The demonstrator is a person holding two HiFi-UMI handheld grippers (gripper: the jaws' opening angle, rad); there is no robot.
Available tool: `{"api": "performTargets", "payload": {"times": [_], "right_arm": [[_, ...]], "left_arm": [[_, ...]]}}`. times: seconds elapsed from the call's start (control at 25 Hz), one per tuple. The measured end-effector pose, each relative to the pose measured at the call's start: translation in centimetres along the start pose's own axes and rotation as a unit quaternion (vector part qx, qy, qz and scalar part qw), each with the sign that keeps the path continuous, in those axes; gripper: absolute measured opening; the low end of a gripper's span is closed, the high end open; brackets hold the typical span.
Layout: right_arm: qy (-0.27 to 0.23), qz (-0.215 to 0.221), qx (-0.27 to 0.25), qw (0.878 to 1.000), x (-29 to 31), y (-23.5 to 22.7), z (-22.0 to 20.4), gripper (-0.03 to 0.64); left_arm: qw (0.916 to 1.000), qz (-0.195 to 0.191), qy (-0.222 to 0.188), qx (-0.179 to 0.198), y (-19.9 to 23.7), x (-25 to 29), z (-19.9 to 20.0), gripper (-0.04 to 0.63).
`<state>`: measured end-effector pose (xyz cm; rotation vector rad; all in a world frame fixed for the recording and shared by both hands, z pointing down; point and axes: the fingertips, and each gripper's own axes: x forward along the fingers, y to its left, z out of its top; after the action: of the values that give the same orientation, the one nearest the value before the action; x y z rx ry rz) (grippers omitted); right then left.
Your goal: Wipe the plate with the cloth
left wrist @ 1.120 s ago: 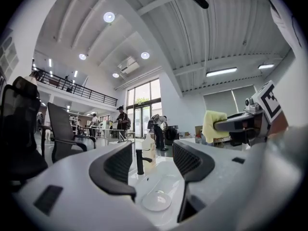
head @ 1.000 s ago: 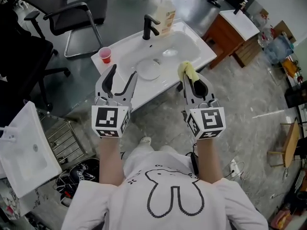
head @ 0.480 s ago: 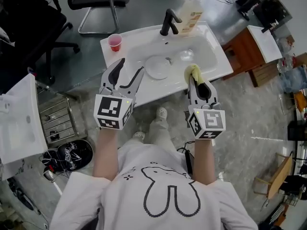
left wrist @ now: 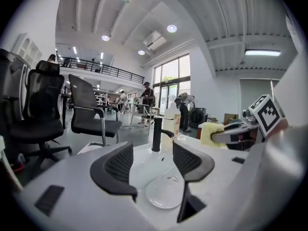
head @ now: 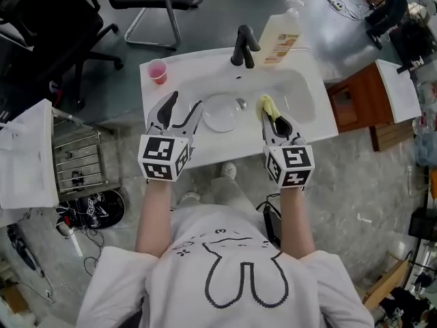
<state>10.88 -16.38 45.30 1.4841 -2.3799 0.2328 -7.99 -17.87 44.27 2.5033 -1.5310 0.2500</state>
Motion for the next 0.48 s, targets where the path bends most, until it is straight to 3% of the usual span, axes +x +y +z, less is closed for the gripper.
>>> {"api": "performTargets", "payload": {"times": [0.24,0.48], "right_arm": [[0.074,0.074,-0.012,0.994,5.7,-2.4,-3.7,0.049],[0.166,0.152,-0.032,0.974,9.7,-2.0,-8.7,0.049]], "left_arm": [[0.9967,0.039,0.065,-0.029,0.5,4.5,-3.6,0.261],[0.9874,0.070,0.128,-0.062,0.9,7.0,-8.0,0.259]]}}
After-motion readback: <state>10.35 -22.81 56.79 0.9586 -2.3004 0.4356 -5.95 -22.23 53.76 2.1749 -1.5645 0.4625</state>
